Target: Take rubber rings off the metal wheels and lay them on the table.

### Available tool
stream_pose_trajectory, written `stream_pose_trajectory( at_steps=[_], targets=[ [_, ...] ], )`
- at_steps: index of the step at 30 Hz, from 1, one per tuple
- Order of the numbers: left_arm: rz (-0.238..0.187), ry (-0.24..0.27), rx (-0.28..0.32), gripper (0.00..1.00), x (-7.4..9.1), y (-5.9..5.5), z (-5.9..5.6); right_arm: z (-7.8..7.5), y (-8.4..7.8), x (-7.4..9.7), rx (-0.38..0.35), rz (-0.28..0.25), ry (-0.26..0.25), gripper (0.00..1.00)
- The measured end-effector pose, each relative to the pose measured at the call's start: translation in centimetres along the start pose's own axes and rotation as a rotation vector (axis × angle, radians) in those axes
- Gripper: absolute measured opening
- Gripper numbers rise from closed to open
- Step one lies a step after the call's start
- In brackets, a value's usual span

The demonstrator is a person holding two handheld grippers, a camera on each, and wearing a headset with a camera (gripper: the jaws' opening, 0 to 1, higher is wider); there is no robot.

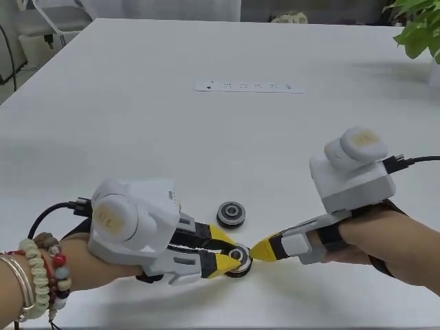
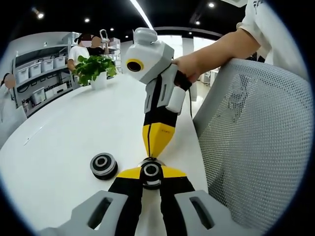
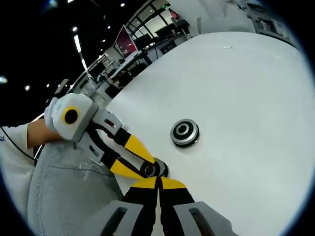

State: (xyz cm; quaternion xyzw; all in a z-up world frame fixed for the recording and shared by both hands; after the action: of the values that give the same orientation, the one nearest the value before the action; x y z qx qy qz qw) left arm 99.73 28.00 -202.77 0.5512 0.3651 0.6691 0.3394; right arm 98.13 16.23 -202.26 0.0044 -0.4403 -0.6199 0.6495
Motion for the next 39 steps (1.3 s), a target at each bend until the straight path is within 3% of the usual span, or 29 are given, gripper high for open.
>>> stream_pose_trajectory(
  at_steps=[14,39],
  targets=[
    [0.001,0.0,-0.009,0.07,0.02,-0.02,0.05,0.61,0.16,-0.08,0.027,-0.001,0.005,0.0],
    [-0.006,0.006,-0.001,0.08,-0.05,-0.05,-0.03,0.43,0.46,-0.12,0.053,0.004,0.005,0.0]
  ],
)
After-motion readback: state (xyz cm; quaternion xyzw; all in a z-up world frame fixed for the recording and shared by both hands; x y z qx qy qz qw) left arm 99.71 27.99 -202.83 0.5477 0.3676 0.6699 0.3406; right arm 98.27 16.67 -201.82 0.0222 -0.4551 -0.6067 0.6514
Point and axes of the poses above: the centre of the closed fingertips' face, and the gripper's own axes: x roughly backward along the fingers, z roughly to its left, y roughly out of its top, the point moved 7 cm from there along x, roughly backward along the fingers, and after that the axes turned 8 degrees about y, right-handed, at the moved point
